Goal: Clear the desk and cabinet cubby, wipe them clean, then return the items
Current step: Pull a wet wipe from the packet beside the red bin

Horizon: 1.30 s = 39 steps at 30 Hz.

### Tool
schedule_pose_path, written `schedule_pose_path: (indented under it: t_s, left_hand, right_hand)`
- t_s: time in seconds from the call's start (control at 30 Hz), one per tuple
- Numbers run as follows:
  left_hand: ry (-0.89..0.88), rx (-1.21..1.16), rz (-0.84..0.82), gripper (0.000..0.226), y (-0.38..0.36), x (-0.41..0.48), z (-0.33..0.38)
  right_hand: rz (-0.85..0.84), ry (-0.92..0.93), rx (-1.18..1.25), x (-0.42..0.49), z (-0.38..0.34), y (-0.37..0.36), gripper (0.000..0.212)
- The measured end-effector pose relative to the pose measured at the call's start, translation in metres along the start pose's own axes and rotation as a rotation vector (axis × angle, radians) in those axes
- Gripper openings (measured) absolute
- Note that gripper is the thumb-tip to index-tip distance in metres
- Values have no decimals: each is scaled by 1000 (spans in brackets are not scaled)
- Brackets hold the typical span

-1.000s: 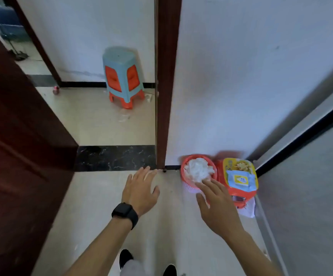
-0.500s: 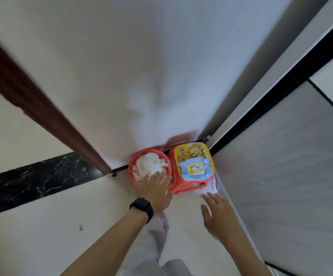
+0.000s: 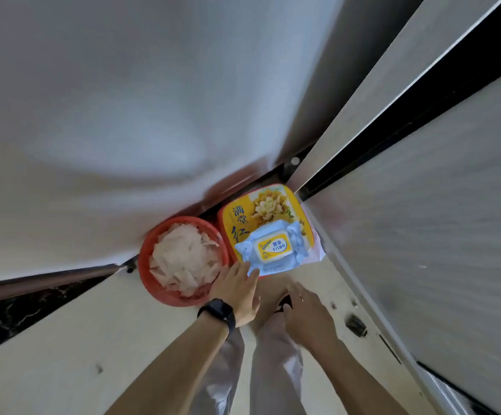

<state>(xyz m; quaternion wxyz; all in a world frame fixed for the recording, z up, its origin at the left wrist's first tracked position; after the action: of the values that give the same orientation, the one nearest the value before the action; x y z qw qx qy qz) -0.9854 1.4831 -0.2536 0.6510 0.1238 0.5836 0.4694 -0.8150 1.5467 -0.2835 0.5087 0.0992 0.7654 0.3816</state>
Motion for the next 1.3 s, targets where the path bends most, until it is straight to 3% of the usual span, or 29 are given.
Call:
schedule_pose_path:
  t_s: [0.3, 0.5, 0.63, 0.73, 0.87, 1.0, 1.1, 1.3]
  left_hand:
    - [14, 56, -42, 75, -83, 133, -2]
    - [56, 171, 94, 57, -104, 187, 2]
    - [-116, 333, 217, 38, -107, 201, -8]
    - [-193, 235, 295, 35, -82, 201, -21]
    - [-27, 99, 307, 35, -47, 219, -47]
    - [-116, 179, 581, 51, -51, 216, -57]
    - [-295, 124, 473, 41, -81, 198, -51]
    - [-101, -141, 374, 56, -115, 172, -53]
  right_hand:
    - [10, 161, -178, 106, 40, -76, 74]
    - [120, 236, -206, 126, 61, -85, 82]
    - [163, 237, -197, 132, 63, -90, 74]
    - [183, 215, -154, 134, 58, -94, 61]
    - [185, 180, -126, 136, 44, -91, 53]
    - [194, 30, 79, 144, 38, -62, 41]
    - [179, -122, 420, 154, 33, -41, 41]
    - [129, -301, 655, 186, 18, -31, 41]
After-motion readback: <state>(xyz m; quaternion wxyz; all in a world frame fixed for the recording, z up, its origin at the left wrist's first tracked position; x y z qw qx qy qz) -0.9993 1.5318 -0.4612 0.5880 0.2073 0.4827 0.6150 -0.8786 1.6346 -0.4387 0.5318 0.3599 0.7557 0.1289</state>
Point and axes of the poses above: each hand's wrist, its own x-axis towards the middle knuckle, its own y-axis out of the back of the hand, z = x × y, the point moved 3 cm from there along x, towards the middle knuckle, and after that the axes turned 1 degree about -x, right-handed, at the moved point
